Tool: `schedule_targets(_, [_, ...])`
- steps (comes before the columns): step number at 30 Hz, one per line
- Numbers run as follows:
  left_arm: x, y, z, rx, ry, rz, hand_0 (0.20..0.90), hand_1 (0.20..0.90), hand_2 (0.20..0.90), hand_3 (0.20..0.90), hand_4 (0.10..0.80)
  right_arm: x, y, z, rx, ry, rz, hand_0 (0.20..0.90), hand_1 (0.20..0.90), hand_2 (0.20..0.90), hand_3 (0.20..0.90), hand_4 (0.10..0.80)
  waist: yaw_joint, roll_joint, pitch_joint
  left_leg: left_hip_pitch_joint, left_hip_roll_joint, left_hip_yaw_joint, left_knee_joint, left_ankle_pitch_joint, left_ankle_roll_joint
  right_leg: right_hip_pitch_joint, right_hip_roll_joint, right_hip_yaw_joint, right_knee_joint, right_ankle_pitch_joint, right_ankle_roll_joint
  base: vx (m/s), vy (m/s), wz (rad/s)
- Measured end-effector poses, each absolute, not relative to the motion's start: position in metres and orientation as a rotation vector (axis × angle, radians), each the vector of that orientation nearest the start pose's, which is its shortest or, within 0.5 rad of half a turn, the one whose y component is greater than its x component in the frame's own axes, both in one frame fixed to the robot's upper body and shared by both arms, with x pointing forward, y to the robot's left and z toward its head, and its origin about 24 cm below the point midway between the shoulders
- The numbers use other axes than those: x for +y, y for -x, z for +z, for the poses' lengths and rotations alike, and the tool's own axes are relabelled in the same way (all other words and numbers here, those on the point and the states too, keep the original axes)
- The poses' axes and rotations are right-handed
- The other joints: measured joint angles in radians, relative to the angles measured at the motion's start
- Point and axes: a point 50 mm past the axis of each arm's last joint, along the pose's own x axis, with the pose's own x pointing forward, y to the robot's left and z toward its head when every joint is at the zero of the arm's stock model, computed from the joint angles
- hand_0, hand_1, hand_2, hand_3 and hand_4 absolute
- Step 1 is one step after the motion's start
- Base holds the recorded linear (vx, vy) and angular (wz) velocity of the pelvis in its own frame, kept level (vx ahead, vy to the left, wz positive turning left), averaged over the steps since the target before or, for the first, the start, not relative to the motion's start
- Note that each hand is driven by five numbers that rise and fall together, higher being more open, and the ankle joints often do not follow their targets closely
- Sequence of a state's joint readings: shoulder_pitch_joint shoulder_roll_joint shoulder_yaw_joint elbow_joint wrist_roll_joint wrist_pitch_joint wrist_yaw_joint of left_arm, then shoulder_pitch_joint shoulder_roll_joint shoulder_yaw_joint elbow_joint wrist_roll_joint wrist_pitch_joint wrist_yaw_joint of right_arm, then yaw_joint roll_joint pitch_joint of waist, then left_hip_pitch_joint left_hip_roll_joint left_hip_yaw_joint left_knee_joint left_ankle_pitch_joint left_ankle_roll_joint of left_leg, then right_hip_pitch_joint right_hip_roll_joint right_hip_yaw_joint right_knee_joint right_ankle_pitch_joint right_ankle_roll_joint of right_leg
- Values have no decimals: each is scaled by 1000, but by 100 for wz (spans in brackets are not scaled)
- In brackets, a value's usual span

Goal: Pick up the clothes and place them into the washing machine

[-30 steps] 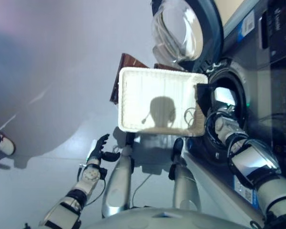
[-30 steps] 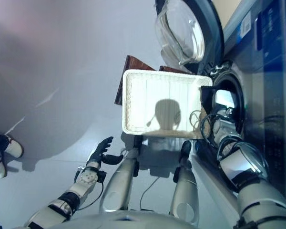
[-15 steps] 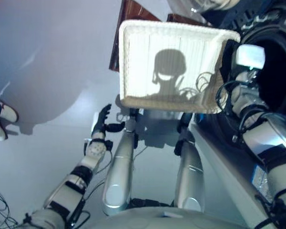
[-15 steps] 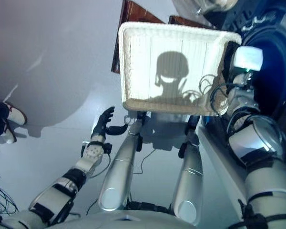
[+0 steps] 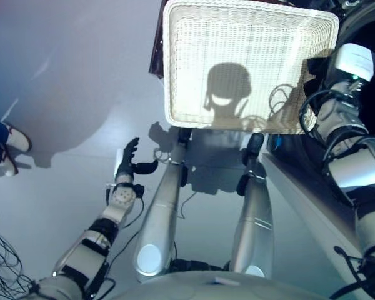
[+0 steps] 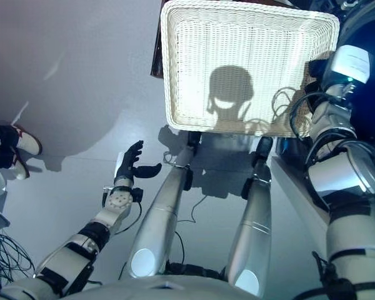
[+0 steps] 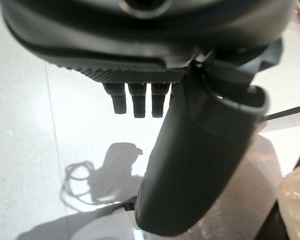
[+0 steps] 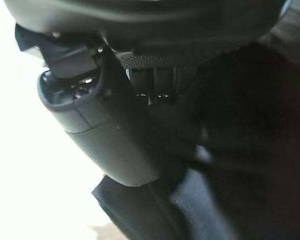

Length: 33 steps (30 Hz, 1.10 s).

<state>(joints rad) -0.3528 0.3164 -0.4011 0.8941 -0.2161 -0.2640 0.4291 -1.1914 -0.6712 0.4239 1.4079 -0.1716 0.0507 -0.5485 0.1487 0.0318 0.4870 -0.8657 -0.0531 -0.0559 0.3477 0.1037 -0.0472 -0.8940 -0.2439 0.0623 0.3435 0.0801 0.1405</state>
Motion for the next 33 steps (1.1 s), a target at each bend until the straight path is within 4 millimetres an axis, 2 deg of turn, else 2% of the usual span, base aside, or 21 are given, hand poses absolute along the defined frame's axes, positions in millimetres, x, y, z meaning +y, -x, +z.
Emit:
schedule_targets(1, [199, -284, -36, 265, -369, 229, 900, 900, 900, 900, 800, -328, -380, 204, 35, 818, -865, 300, 300, 300, 300, 400, -3, 1, 0, 1, -3, 12, 4, -6, 6, 2, -3, 9, -9, 8, -3, 12, 95, -12])
schedule_targets(4, [199, -284, -36, 261, -371, 243, 900, 900, 900, 900, 800, -330, -378, 205, -28, 376, -960, 300, 300, 300, 300, 400, -6, 5, 2, 8, -5, 43, 28, -24, 25, 17, -7, 31, -33, 29, 10, 24, 91, -22])
schedule_targets(8, [187, -288, -32, 234, -343, 236, 900, 900, 900, 900, 800, -337, -372, 212, -174, -331, -1035, 300, 300, 300, 300, 400, -21, 57, 17, 47, -20, 58, 23, -36, 41, 51, -27, 47, -47, 28, 11, 40, 85, -8])
schedule_targets(9, [185, -288, -32, 234, -338, 233, 900, 900, 900, 900, 800, -335, -372, 214, -241, -576, -1022, 300, 300, 300, 300, 400, -25, 68, 17, 55, -27, 65, 12, -34, 44, 51, -31, 55, -48, 29, 11, 56, 75, -5])
schedule_targets(12, [174, -286, -35, 237, -322, 204, 900, 900, 900, 900, 800, -333, -370, 226, -417, -1020, -959, 300, 300, 300, 300, 400, -33, 118, 16, 69, -39, 80, -15, -23, 55, 49, -45, 66, -47, 27, 12, 67, 68, 2])
schedule_targets(15, [164, -280, -42, 252, -300, 152, 900, 900, 900, 900, 800, -338, -365, 240, -570, -1227, -907, 300, 300, 300, 300, 400, -16, 181, 7, 83, -60, 86, -44, -15, 51, 37, -65, 77, -33, 19, 24, 94, 67, 4])
schedule_targets(17, [166, -270, -51, 285, -297, 130, 900, 900, 900, 900, 800, -339, -362, 249, -673, -1327, -852, 300, 300, 300, 300, 400, 1, 201, -7, 92, -74, 106, -56, -15, 53, 12, -74, 112, 0, 5, 46, 75, 28, -4])
schedule_targets(20, [166, -259, -59, 313, -286, 105, 900, 900, 900, 900, 800, -352, -350, 266, -828, -1376, -800, 300, 300, 300, 300, 400, 24, 247, -40, 92, -107, 118, -57, -7, 64, -31, -94, 146, 75, -28, 86, 66, 42, 14])
schedule_targets(22, [166, -258, -60, 307, -278, 90, 900, 900, 900, 900, 800, -363, -341, 284, -911, -1402, -798, 300, 300, 300, 300, 400, 49, 268, -55, 92, -124, 133, -55, -7, 64, -66, -102, 178, 129, -52, 88, 64, -3, 10])
schedule_targets(24, [165, -257, -60, 299, -269, 87, 900, 900, 900, 900, 800, -371, -327, 312, -1023, -1389, -757, 300, 300, 300, 300, 400, 66, 296, -77, 81, -137, 140, -47, -8, 66, -106, -114, 208, 185, -76, 92, 84, -35, 12])
schedule_targets(26, [167, -253, -62, 302, -262, 97, 900, 900, 900, 900, 800, -367, -319, 338, -1108, -1326, -687, 300, 300, 300, 300, 400, 67, 324, -98, 51, -141, 145, -16, -28, 57, -136, -113, 224, 218, -93, 94, 67, -6, 10])
schedule_targets(28, [166, -251, -62, 293, -253, 95, 900, 900, 900, 900, 800, -371, -304, 371, -1203, -1295, -634, 300, 300, 300, 300, 400, 73, 340, -112, 29, -142, 151, 4, -32, 59, -160, -108, 240, 238, -97, 96, 48, -15, 5])
schedule_targets(30, [166, -249, -62, 288, -245, 93, 900, 900, 900, 900, 800, -363, -286, 405, -1320, -1242, -534, 300, 300, 300, 300, 400, 69, 346, -117, 4, -142, 161, 15, -34, 58, -190, -99, 261, 244, -97, 96, 88, -11, -2])
schedule_targets(31, [165, -247, -63, 288, -242, 92, 900, 900, 900, 900, 800, -357, -276, 421, -1393, -1209, -476, 380, 380, 380, 380, 453, 68, 348, -118, -9, -141, 166, 15, -33, 57, -205, -88, 279, 244, -97, 96, 96, 20, -10])
schedule_targets(32, [165, -246, -64, 292, -240, 91, 900, 900, 900, 900, 800, -354, -270, 429, -1439, -1176, -457, 505, 505, 505, 505, 536, 67, 348, -118, -16, -140, 170, 17, -33, 57, -214, -81, 289, 244, -97, 96, 86, 21, -10])
schedule_targets(33, [164, -245, -64, 293, -238, 90, 900, 900, 900, 900, 800, -356, -268, 428, -1453, -1141, -477, 900, 900, 900, 900, 800, 68, 348, -118, -19, -139, 172, 21, -35, 56, -217, -78, 291, 244, -97, 96, 77, 18, -10])
